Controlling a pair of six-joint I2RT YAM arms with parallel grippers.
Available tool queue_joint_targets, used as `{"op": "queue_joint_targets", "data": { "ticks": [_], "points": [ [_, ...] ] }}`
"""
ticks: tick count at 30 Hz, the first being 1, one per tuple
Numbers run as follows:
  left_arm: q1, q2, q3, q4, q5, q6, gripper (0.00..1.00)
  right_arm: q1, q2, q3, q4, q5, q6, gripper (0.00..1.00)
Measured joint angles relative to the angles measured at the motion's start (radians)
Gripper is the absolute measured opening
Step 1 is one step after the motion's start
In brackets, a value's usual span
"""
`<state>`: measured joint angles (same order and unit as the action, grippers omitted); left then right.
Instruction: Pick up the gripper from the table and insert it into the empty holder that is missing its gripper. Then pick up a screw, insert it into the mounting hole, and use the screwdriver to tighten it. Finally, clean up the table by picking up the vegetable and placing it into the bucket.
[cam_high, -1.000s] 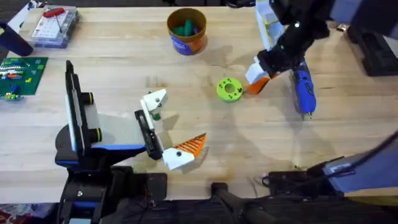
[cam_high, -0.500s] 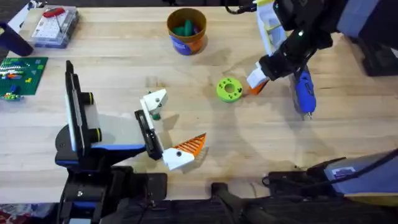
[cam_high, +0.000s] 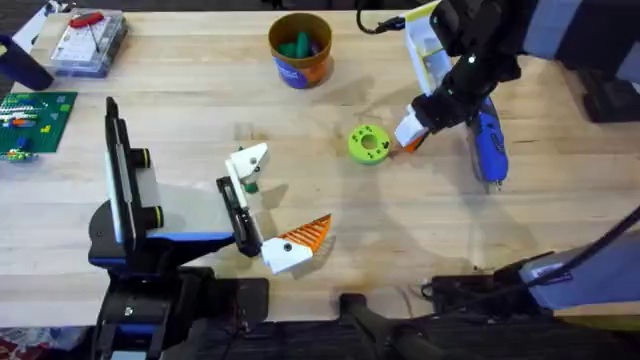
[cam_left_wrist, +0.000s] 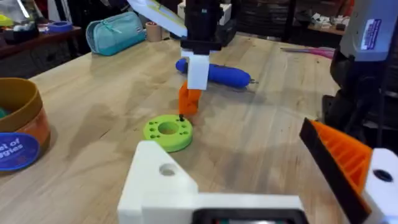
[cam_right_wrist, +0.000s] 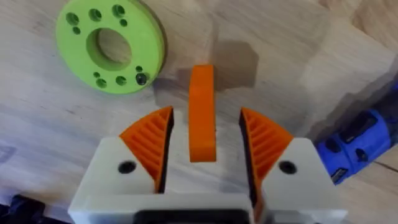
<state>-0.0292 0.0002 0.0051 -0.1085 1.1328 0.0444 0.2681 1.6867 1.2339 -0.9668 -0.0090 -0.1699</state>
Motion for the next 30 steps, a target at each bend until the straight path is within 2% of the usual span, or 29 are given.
{"op": "queue_joint_targets", "data": {
  "ticks": [4, 5, 8, 9, 23, 30],
  "points": [
    [0.000, 0.000, 0.000, 0.000, 0.000, 0.000, 0.988, 0.000, 0.000, 0.000, 0.001, 0.000, -0.007, 0.430],
    [0.000, 0.000, 0.000, 0.000, 0.000, 0.000, 0.988, 0.000, 0.000, 0.000, 0.003, 0.000, -0.013, 0.361],
    [0.000, 0.000, 0.000, 0.000, 0.000, 0.000, 0.988, 0.000, 0.000, 0.000, 0.014, 0.000, -0.010, 0.046],
    [0.000, 0.000, 0.000, 0.000, 0.000, 0.000, 0.988, 0.000, 0.000, 0.000, 0.016, 0.000, -0.011, 0.021],
    [0.000, 0.000, 0.000, 0.000, 0.000, 0.000, 0.988, 0.000, -0.013, 0.011, -0.034, -0.001, -0.006, 0.015],
    [0.000, 0.000, 0.000, 0.000, 0.000, 0.000, 0.988, 0.000, -0.107, 0.141, -0.143, -0.007, 0.044, 0.015]
  ]
}}
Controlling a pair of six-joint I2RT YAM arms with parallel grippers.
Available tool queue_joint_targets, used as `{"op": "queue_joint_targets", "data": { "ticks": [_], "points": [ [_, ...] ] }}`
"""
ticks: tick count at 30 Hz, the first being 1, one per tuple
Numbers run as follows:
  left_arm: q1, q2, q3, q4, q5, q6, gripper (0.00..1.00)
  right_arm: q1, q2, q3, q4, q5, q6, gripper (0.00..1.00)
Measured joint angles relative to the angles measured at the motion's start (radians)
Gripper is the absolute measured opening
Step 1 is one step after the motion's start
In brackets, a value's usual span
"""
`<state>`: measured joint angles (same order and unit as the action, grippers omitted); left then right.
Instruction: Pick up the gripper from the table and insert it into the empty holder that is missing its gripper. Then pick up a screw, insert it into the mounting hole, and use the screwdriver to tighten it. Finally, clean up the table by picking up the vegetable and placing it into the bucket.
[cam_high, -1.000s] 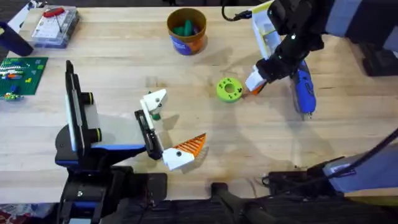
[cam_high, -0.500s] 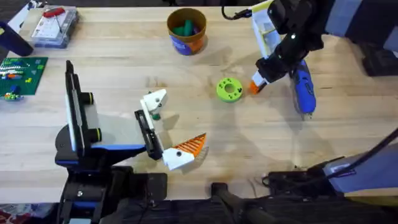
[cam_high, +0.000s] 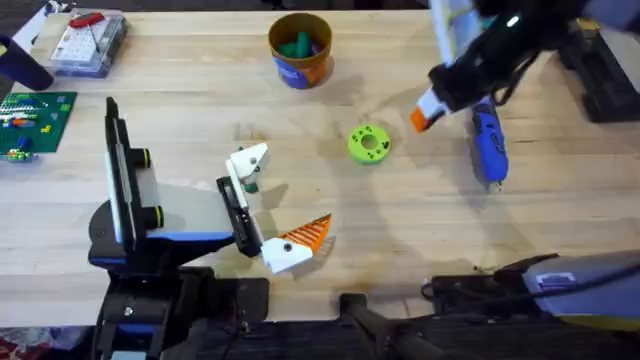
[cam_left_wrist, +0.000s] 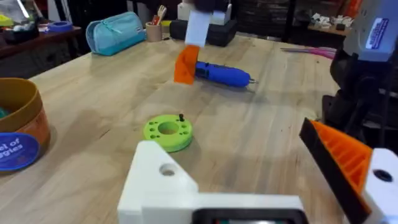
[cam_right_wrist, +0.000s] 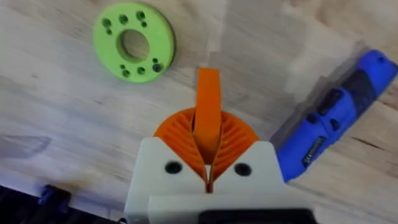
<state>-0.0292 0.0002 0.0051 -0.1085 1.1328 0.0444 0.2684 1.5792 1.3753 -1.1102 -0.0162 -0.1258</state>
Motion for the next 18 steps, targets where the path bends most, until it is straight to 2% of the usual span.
{"op": "queue_joint_targets", "data": {
  "ticks": [5, 11, 18],
  "points": [
    [0.000, 0.000, 0.000, 0.000, 0.000, 0.000, 0.988, 0.000, -0.067, 0.089, -0.068, 0.000, 0.062, 0.015],
    [0.000, 0.000, 0.000, 0.000, 0.000, 0.000, 0.988, 0.000, -0.125, 0.109, -0.072, -0.066, 0.105, 0.014],
    [0.000, 0.000, 0.000, 0.000, 0.000, 0.000, 0.988, 0.000, -0.151, 0.108, 0.032, -0.159, 0.123, 0.014]
  ]
}}
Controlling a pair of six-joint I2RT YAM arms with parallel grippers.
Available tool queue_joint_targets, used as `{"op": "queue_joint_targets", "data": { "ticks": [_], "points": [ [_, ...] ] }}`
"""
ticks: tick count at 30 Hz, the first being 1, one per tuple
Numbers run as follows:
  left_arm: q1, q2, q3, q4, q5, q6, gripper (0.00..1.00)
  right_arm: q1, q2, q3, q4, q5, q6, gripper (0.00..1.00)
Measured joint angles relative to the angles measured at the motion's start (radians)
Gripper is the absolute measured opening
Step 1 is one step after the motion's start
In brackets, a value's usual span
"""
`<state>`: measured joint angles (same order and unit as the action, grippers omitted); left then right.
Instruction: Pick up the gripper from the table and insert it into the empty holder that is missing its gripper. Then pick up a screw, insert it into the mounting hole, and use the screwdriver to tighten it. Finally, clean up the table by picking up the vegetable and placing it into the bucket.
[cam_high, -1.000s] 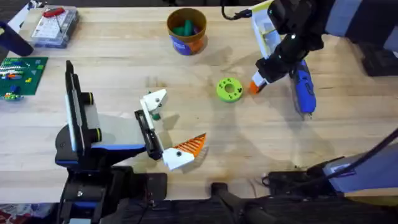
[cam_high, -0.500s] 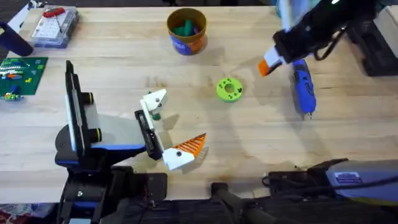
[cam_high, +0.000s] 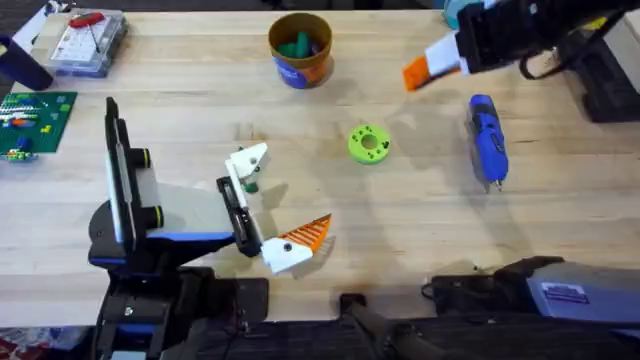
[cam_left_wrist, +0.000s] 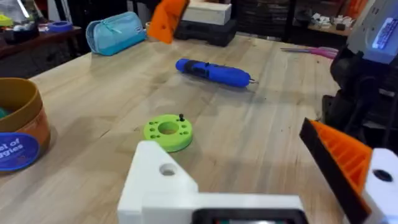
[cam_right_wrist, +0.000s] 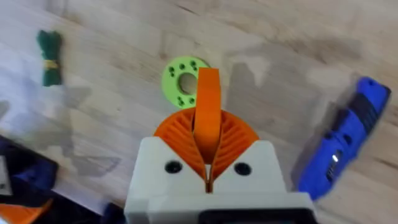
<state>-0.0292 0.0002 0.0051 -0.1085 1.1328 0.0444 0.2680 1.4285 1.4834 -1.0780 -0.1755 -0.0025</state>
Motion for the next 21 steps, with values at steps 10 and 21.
{"op": "queue_joint_targets", "data": {
  "ticks": [10, 21],
  "points": [
    [0.000, 0.000, 0.000, 0.000, 0.000, 0.000, 0.988, 0.000, -0.011, -0.092, 0.181, -0.297, 0.006, 0.013],
    [0.000, 0.000, 0.000, 0.000, 0.000, 0.000, 0.988, -0.047, -0.011, -0.307, 0.387, -0.601, 0.049, 0.011]
  ]
}}
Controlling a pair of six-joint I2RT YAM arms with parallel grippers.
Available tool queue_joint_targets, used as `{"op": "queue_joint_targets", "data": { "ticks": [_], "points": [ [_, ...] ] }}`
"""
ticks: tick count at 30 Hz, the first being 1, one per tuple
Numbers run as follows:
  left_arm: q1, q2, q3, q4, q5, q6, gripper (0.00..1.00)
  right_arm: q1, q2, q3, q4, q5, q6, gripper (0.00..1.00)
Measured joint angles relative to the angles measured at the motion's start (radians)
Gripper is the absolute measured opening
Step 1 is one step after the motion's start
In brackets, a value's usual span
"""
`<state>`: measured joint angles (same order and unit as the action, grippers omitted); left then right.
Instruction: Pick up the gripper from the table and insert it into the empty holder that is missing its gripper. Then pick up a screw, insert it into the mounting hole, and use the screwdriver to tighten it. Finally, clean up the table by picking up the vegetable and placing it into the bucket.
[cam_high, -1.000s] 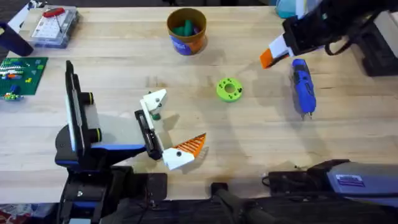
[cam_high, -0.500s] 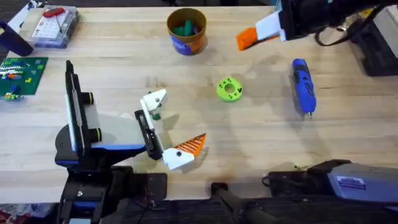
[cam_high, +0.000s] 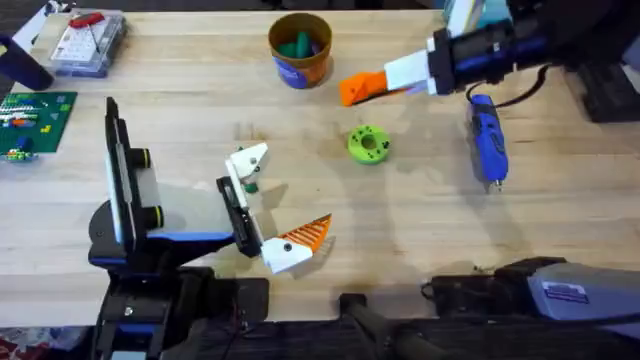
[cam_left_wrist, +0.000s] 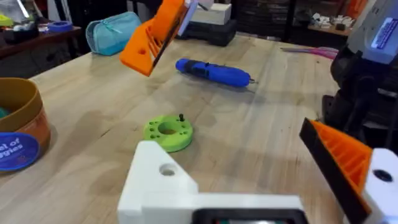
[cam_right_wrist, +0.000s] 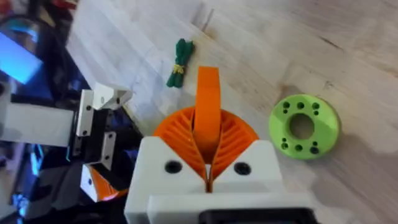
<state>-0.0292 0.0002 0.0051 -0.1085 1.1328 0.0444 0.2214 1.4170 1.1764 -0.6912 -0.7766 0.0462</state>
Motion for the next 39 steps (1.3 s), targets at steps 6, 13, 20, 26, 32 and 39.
{"op": "queue_joint_targets", "data": {
  "ticks": [6, 13, 20, 26, 32, 39],
  "points": [
    [0.000, 0.000, 0.000, 0.000, 0.000, 0.000, 0.988, -0.077, -0.001, -0.166, 0.264, -0.170, 0.100, 0.011],
    [0.000, 0.000, 0.000, 0.000, 0.000, 0.000, 0.986, -0.089, 0.011, -0.342, 0.741, -0.351, 0.344, 0.011],
    [0.000, 0.000, 0.000, 0.000, 0.000, 0.000, 0.986, -0.089, 0.063, -0.454, 1.296, -0.483, 0.693, 0.011],
    [0.000, 0.000, 0.000, 0.000, 0.000, 0.000, 0.986, -0.089, 0.185, -0.482, 1.742, -0.593, 1.039, 0.011],
    [0.000, 0.000, 0.000, 0.000, 0.000, 0.000, 0.987, -0.087, 0.303, -0.485, 1.907, -0.682, 1.273, 0.011],
    [0.000, 0.000, 0.000, 0.000, 0.000, 0.000, 0.987, -0.025, 0.356, -0.486, 1.915, -0.715, 1.341, 0.011]
  ]
}}
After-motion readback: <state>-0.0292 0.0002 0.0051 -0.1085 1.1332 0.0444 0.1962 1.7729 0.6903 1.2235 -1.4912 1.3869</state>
